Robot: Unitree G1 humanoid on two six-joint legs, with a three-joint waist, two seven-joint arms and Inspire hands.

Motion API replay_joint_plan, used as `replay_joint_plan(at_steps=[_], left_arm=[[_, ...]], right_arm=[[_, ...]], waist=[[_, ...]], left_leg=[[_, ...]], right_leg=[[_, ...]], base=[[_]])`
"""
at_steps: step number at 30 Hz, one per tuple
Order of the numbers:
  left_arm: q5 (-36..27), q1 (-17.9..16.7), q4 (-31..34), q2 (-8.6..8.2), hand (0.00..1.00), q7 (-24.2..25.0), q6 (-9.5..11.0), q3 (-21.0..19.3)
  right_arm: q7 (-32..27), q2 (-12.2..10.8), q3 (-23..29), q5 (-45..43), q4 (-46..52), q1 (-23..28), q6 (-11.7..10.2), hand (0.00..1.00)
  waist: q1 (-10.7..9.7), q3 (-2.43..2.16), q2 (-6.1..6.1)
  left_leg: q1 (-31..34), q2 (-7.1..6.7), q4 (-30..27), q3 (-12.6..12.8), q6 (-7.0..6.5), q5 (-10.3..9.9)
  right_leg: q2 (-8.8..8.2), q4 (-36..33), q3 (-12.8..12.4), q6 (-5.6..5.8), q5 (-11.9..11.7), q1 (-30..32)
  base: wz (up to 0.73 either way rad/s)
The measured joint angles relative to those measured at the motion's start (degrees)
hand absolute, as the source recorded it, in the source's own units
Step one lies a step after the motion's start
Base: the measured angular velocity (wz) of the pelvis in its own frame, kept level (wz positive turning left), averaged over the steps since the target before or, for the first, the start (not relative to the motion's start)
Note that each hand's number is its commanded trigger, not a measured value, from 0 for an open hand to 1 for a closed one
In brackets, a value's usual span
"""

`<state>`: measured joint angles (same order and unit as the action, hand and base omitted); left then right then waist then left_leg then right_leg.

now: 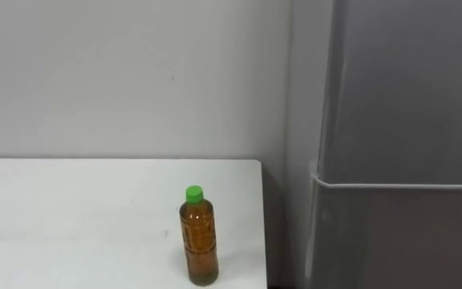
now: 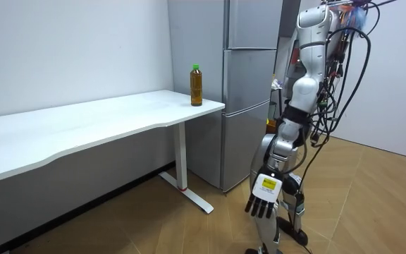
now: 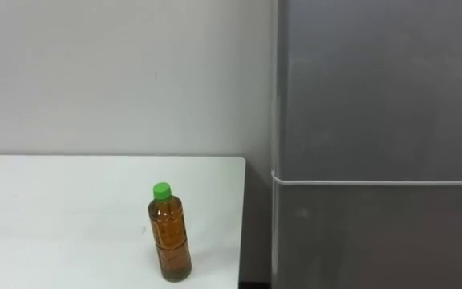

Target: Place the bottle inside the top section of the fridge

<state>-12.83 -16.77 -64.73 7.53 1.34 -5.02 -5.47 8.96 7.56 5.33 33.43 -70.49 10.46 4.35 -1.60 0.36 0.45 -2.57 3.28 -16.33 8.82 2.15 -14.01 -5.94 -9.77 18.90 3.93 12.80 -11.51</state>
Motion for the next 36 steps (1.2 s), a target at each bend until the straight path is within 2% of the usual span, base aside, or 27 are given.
replay_joint_plan(at_steps=[7, 19, 25, 29, 33, 36], left_arm=[[-0.08, 0.4, 0.0, 0.0, 0.0, -0.44, 0.55, -0.09], [-0.86, 1.16, 0.02, -0.04, 0.0, -0.45, 2.93, -0.47], [-5.51, 1.69, 0.13, -0.05, 0.0, -0.46, 4.23, -1.19], [-5.72, 2.91, 0.71, -0.03, 0.0, -0.66, 4.99, -1.44], [-6.02, 4.01, 3.34, -0.06, 0.0, -0.84, 5.58, -2.92], [-7.93, 4.7, 6.73, -0.06, 0.0, -1.49, 5.91, -4.61]], right_arm=[[0.16, 0.0, -0.01, 0.04, -0.86, -0.3, -0.16, 0.0], [0.51, 0.0, -0.01, 0.01, -1.21, -0.21, -1.25, 0.0], [0.5, -0.05, 0.11, -0.19, -1.05, -0.31, -1.83, 0.0], [0.46, 0.02, 0.57, -0.5, -0.71, -0.29, -2.4, 0.0], [0.7, 0.41, 0.55, -1.21, -0.64, -0.34, -2.64, 0.0], [1.26, 0.72, 0.51, -2.8, -0.69, -0.5, -3.1, 0.0]], waist=[[0.22, -0.01, -0.1], [0.31, 0.07, 0.04], [0.26, 0.06, 0.11], [0.25, 0.03, 0.72], [0.3, 0.01, 1.37], [0.35, 0.04, 1.32]], left_leg=[[0.0, 0.0, 0.0, 0.02, 0.0, 0.0], [-0.18, 0.01, -0.23, -0.06, 0.0, -0.01], [0.06, 0.01, -0.42, -0.21, -0.03, -0.04], [0.01, 0.0, -0.51, -0.25, -0.06, -0.06], [-0.32, 0.0, -0.33, -0.17, -0.05, -0.03], [-0.79, 0.0, -0.21, -0.07, -0.05, -0.01]], right_leg=[[0.0, 0.0, -0.04, 0.0, 0.0, 0.05], [0.02, 0.04, -0.03, 0.0, 0.0, -0.29], [0.01, 0.02, 0.13, 0.0, 0.0, -0.26], [0.0, -0.1, 0.14, 0.0, 0.0, -0.25], [0.0, -0.22, 0.09, 0.0, 0.0, -0.33], [-0.03, -0.26, 0.1, 0.0, 0.0, -0.46]], base=[[0.0], [0.0], [0.0], [0.0], [0.0], [0.0]])
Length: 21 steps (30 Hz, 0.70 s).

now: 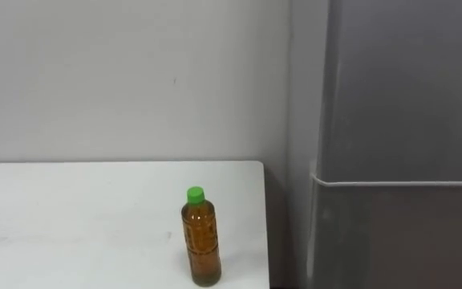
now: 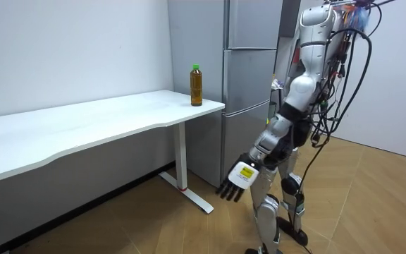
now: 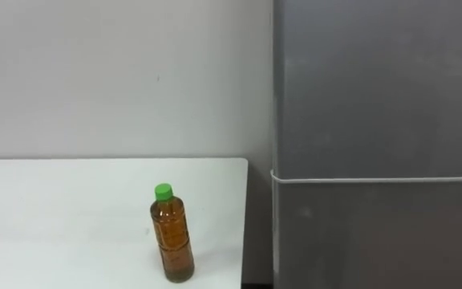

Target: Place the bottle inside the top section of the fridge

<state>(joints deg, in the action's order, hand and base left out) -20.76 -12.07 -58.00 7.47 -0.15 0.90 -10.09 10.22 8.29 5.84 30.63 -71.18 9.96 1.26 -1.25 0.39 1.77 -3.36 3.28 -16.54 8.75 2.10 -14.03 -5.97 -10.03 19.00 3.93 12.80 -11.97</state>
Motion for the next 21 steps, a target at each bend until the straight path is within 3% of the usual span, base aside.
replay_joint_plan(at_steps=[6, 9, 13, 15, 17, 20, 21], left_arm=[[0.05, 0.36, 8.75, -0.29, 0.0, -3.2, 1.3, -1.44], [0.0, 0.34, 15.87, -0.32, 0.0, -4.57, 1.62, -1.86], [-0.13, 0.42, 22.64, -0.32, 0.0, -5.69, 3.15, -2.15], [-0.37, 0.31, 27.78, -0.34, 0.0, -6.0, 3.25, -2.14], [-0.29, 0.36, 30.72, -0.31, 0.0, -6.04, 3.49, -2.14], [-0.5, 0.3, 34.94, -0.3, 0.0, -6.56, 3.5, -2.2], [-1.72, 0.26, 37.19, -0.3, 0.0, -6.68, 3.48, -2.38]], right_arm=[[0.05, -0.01, 0.61, -4.64, -0.13, -1.01, -0.02, 0.0], [0.09, -0.05, 0.59, -4.69, 0.09, -0.98, -0.02, 0.0], [0.66, -0.02, 0.62, -4.66, 0.12, -1.18, -0.08, 0.0], [1.08, 0.05, 0.7, -5.49, 0.22, -1.04, -0.49, 0.0], [1.32, 0.22, 0.97, -5.98, 0.25, -1.07, -0.67, 0.0], [1.44, 0.23, 1.18, -6.15, 0.14, -1.0, -1.21, 0.0], [1.7, 0.2, 1.44, -6.11, 0.14, -0.82, -1.25, 0.0]], waist=[[-0.03, 0.04, -0.52], [0.22, 0.31, -0.82], [0.18, 0.24, -0.92], [0.1, -0.24, -0.66], [0.16, -0.33, -0.53], [0.18, -0.33, -0.36], [0.0, -0.14, -0.32]], left_leg=[[-0.2, 0.0, -0.05, 0.17, 0.01, 0.01], [0.04, 0.0, -0.19, 0.13, 0.01, 0.02], [0.41, 0.0, -0.19, -0.04, 0.01, 0.01], [0.71, 0.03, -0.21, -0.07, 0.01, 0.01], [0.68, 0.02, -0.44, -0.01, 0.0, 0.03], [0.08, 0.0, -0.3, 0.18, 0.0, 0.04], [-0.36, -0.02, -0.1, 0.31, 0.02, 0.05]], right_leg=[[0.0, -0.09, -0.38, 0.0, 0.0, -0.21], [0.0, -0.09, -0.37, 0.0, 0.0, -0.05], [0.01, -0.09, -0.17, 0.0, 0.0, 0.18], [0.04, -0.08, -0.22, 0.0, 0.0, 0.58], [0.03, -0.12, -0.38, -0.01, -0.01, 0.77], [0.02, -0.11, -0.78, -0.01, -0.01, 0.49], [0.02, 0.13, -0.79, -0.01, -0.01, 0.06]], base=[[-0.01], [0.0], [0.02], [0.0], [0.0], [-0.04], [-0.05]])
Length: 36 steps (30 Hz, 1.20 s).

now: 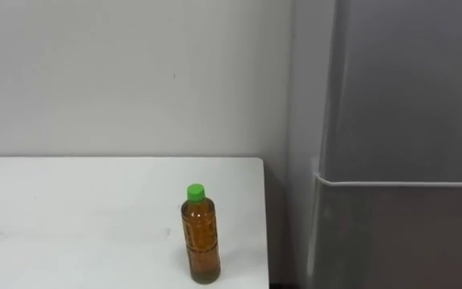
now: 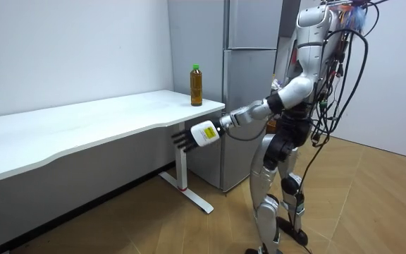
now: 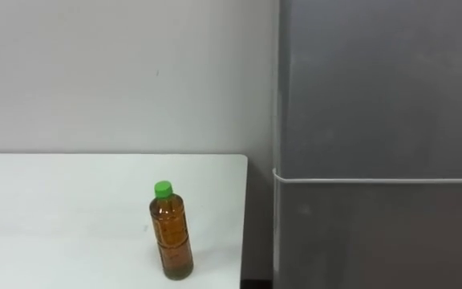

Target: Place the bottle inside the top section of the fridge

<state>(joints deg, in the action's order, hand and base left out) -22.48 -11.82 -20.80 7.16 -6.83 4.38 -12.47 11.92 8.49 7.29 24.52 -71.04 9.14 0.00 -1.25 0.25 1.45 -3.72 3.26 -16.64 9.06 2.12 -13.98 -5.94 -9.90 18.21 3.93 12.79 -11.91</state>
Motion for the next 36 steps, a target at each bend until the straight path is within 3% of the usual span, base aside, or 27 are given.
replay_joint_plan(at_steps=[6, 15, 20, 23, 26, 32, 34, 36], left_arm=[[-0.4, 2.71, 8.02, 0.15, 0.0, -0.2, 0.02, -2.35], [-0.66, 3.44, 23.33, 0.09, 0.0, 0.19, -0.22, -1.7], [-0.63, 3.75, 24.81, 0.11, 0.0, 1.04, -0.47, -1.32], [-0.48, 4.16, 26.8, 0.12, 0.0, 1.36, -2.08, -0.44], [-0.32, 5.28, 30.29, 0.13, 0.0, 2.46, -2.7, 1.53], [-0.3, 7.36, 36.89, 0.13, 0.0, 5.43, -2.81, 3.91], [-0.29, 7.67, 37.48, 0.12, 0.0, 6.25, -3.37, 4.31], [0.69, 8.66, 38.44, 0.11, 0.0, 6.73, -4.57, 4.83]], right_arm=[[0.95, -0.12, 1.07, -0.08, 0.08, -0.01, 0.04, 0.0], [1.61, -0.29, 1.34, -0.15, 0.48, -0.14, 0.09, 0.0], [1.31, -0.44, 1.34, -0.1, 0.68, -0.18, 0.23, 0.0], [1.29, -0.98, 1.35, -0.71, 0.57, -0.89, 0.36, 0.0], [1.32, -1.34, 1.29, -1.25, 0.4, -1.41, 0.39, 0.0], [1.38, -1.11, 0.71, -1.3, 0.39, -1.43, 0.39, 0.0], [1.44, -1.02, 0.71, -1.33, 0.38, -1.45, 0.67, 0.0], [1.47, -1.05, 0.68, -1.31, -0.17, -1.89, 1.1, 0.0]], waist=[[-0.05, 0.07, 0.07], [-1.34, 0.03, 0.04], [-2.61, 0.21, -0.26], [-3.45, 0.41, -0.6], [-3.6, 0.3, -0.83], [-3.46, 0.06, 0.28], [-3.55, -0.13, 0.57], [-3.71, 0.02, 0.35]], left_leg=[[0.29, 0.04, 0.3, 0.01, 0.01, -0.02], [1.03, 0.01, 0.0, -0.05, 0.01, 0.0], [0.99, 0.01, 0.0, 0.01, 0.01, 0.0], [1.4, 0.02, -0.14, -0.08, 0.01, 0.0], [2.18, 0.02, -0.91, -0.5, -0.02, -0.03], [2.02, 0.0, -0.97, -0.51, -0.03, -0.01], [1.9, 0.0, -0.97, -0.54, -0.03, 0.0], [1.66, -0.01, -0.77, -0.56, -0.06, 0.05]], right_leg=[[0.01, -0.09, 0.19, 0.0, 0.0, 0.14], [0.01, 0.0, 0.18, 0.0, 0.0, 0.9], [0.01, 0.03, 0.25, 0.0, 0.0, 0.9], [0.03, 0.15, 0.44, 0.0, 0.0, 1.1], [0.03, 0.09, 0.59, 0.01, -0.01, 1.05], [0.03, 0.07, 0.47, 0.01, -0.01, 0.94], [0.03, 0.08, 0.51, 0.01, -0.01, 0.94], [0.03, 0.08, 0.53, 0.01, -0.01, 0.8]], base=[[0.0], [0.0], [0.0], [0.02], [0.05], [0.0], [0.0], [0.0]])
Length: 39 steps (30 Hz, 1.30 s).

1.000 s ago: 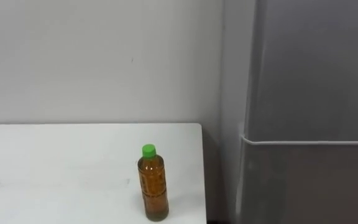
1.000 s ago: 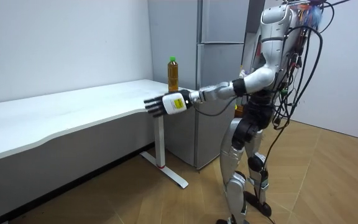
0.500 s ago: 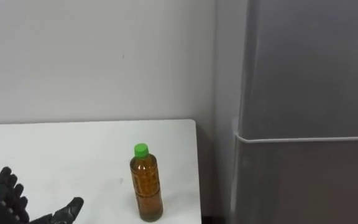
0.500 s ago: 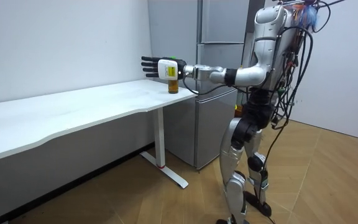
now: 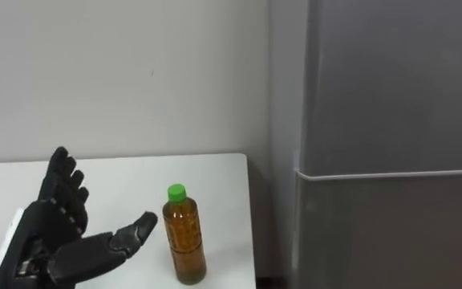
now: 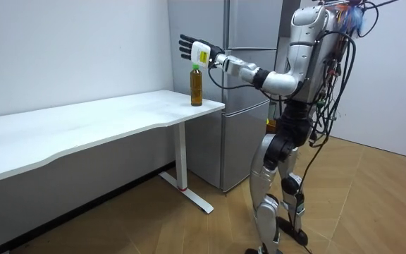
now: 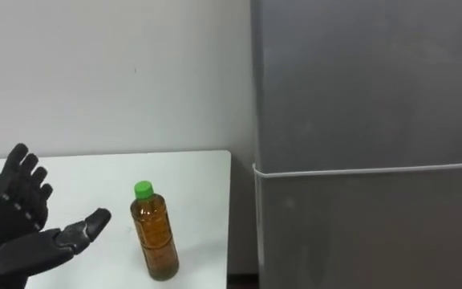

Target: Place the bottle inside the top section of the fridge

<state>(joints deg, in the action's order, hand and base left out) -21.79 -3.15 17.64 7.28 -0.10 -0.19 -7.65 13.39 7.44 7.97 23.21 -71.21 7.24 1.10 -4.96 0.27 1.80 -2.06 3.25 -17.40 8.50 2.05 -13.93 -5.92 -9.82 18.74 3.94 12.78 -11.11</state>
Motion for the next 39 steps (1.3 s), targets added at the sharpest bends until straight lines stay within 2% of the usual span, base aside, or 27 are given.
replay_joint_plan(at_steps=[6, 12, 14, 16, 19, 23, 26, 34, 37, 39], left_arm=[[2.23, 2.93, 1.41, -0.13, 0.0, 0.89, -1.15, 3.56], [2.26, 5.72, 1.97, -0.15, 0.0, 2.94, -2.51, 6.86], [2.23, 6.58, 4.33, -0.14, 0.0, 3.19, -2.76, 7.36], [2.26, 7.37, 6.15, -0.12, 0.0, 3.31, -2.76, 8.23], [2.22, 8.85, 6.68, -0.07, 0.0, 3.46, -2.81, 9.53], [2.21, 10.33, 6.68, -0.07, 0.0, 3.76, -2.82, 11.32], [2.29, 10.6, 6.68, -0.08, 0.0, 4.99, -3.52, 13.13], [2.19, 13.9, 7.83, -0.29, 0.0, 8.74, -5.99, 16.91], [2.21, 15.14, 8.41, -1.08, 0.0, 9.89, -6.22, 17.06], [2.2, 16.26, 8.41, -1.86, 0.0, 10.05, -6.29, 17.37]], right_arm=[[-0.06, -0.16, -1.57, -0.02, -1.83, -2.07, 0.37, 0.0], [0.12, -0.14, -2.29, -0.28, -1.89, -2.97, 1.04, 0.0], [0.56, -0.08, -2.37, -0.75, -1.84, -3.57, 1.45, 0.0], [0.58, -0.09, -2.8, -0.84, -1.88, -3.76, 1.46, 0.0], [0.56, -0.1, -3.86, -0.9, -1.86, -4.11, 1.4, 0.0], [0.49, 0.01, -4.46, -0.87, -1.7, -4.19, 1.36, 0.0], [0.44, 0.14, -4.59, -0.88, -1.65, -4.57, 1.42, 0.0], [0.53, 0.11, -6.29, -0.93, -1.07, -5.09, 1.93, 0.0], [0.45, 0.27, -6.75, -0.97, -1.09, -5.43, 2.32, 0.0], [0.4, 0.52, -6.78, -0.96, -1.08, -5.56, 2.57, 0.0]], waist=[[-0.93, 0.37, -0.55], [-1.79, 0.48, -0.72], [-1.92, 0.32, -0.67], [-2.42, 0.42, -0.84], [-2.77, 0.22, -0.51], [-3.07, -0.1, 0.58], [-4.11, -0.09, 0.7], [-5.25, -0.11, 0.77], [-5.81, -0.15, 0.98], [-5.94, 0.0, 1.2]], left_leg=[[-0.08, -0.01, 0.06, 0.04, -0.04, 0.03], [0.1, 0.0, 0.28, 0.19, -0.01, 0.05], [0.65, 0.0, 0.23, 0.2, -0.01, 0.06], [0.72, 0.0, 0.14, 0.2, -0.01, 0.06], [0.71, -0.02, 0.12, 0.21, -0.01, 0.06], [0.79, -0.04, 0.24, 0.21, -0.01, 0.06], [0.79, -0.06, 0.25, 0.15, -0.01, 0.06], [0.81, -0.06, 0.13, 0.31, -0.01, 0.06], [0.76, -0.06, 0.04, 0.31, -0.01, 0.06], [0.76, -0.06, 0.03, 0.31, -0.01, 0.06]], right_leg=[[0.0, -0.1, -0.16, 0.0, 0.0, 0.07], [0.0, -0.1, -0.4, 0.0, 0.0, 0.48], [0.0, -0.19, -0.49, 0.0, 0.0, 1.15], [-0.01, -0.17, -0.53, 0.0, 0.0, 1.19], [0.02, -0.07, -1.17, 0.0, 0.0, 1.13], [0.03, 0.06, -1.27, 0.0, 0.0, 1.12], [0.04, 0.08, -1.31, 0.0, 0.0, 1.15], [0.04, 0.07, -1.3, 0.0, 0.0, 1.23], [0.04, 0.06, -1.28, 0.0, 0.0, 1.17], [0.04, 0.05, -1.32, 0.0, 0.0, 1.17]], base=[[0.0], [-0.02], [0.0], [0.0], [0.0], [0.0], [0.0], [-0.01], [0.0], [0.0]])
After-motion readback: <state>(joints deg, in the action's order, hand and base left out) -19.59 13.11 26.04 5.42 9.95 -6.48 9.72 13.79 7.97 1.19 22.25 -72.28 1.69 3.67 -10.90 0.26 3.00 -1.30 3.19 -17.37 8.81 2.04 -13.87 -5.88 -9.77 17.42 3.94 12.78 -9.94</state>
